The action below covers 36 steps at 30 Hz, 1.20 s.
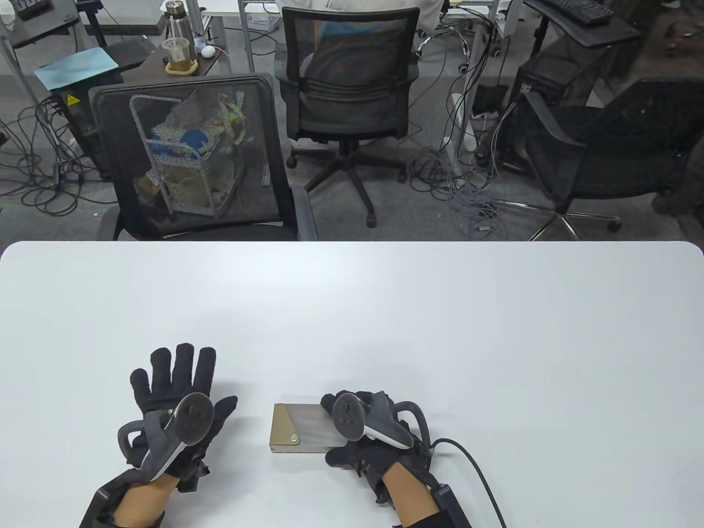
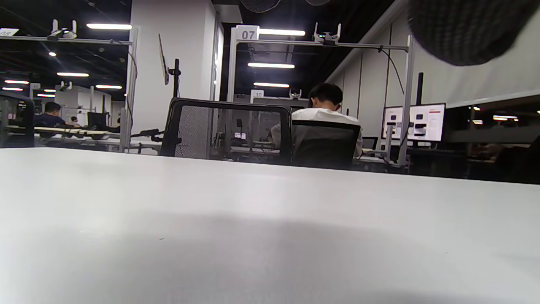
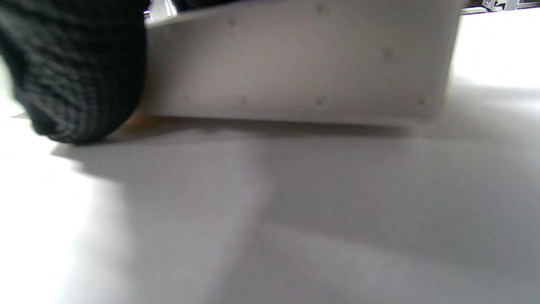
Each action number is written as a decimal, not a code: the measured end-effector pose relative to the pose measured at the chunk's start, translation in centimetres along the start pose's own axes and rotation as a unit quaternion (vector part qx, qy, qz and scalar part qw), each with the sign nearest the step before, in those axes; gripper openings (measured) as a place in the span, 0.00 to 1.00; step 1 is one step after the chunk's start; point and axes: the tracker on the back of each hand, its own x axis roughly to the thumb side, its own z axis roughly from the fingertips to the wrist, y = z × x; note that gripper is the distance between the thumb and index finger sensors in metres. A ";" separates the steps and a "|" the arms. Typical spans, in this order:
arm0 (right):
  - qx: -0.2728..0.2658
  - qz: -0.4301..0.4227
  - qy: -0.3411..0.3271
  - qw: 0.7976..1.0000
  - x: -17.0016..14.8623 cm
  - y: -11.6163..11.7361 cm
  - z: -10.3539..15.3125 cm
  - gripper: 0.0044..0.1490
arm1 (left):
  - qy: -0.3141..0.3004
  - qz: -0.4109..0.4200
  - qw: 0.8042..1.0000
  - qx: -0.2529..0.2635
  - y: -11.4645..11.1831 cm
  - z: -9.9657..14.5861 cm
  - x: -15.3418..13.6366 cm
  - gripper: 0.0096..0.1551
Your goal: Pack snap-button pull-out pencil case
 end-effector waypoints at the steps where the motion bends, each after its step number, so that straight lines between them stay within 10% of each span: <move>1: 0.000 0.000 -0.001 1.000 0.0 0.0 0.0 0.60 | -0.003 -0.002 1.000 0.001 -0.1 0.0 0.1 0.58; 6: -0.005 -0.038 -0.013 0.999 -0.6 -0.9 0.4 0.62 | -0.013 -0.021 1.000 0.000 -0.4 0.1 0.6 0.59; 17: -0.212 0.014 0.054 0.976 -5.5 -7.3 4.5 0.59 | -0.028 -0.043 0.999 0.001 -0.8 0.4 1.3 0.59; 25: -0.211 0.000 0.108 0.971 -10.9 -5.2 6.6 0.58 | -0.033 -0.050 0.998 0.003 -0.9 0.6 1.6 0.59; 36: -0.220 0.020 0.091 0.971 -9.8 -4.7 6.4 0.57 | -0.038 -0.048 0.998 0.006 -1.0 0.6 1.7 0.59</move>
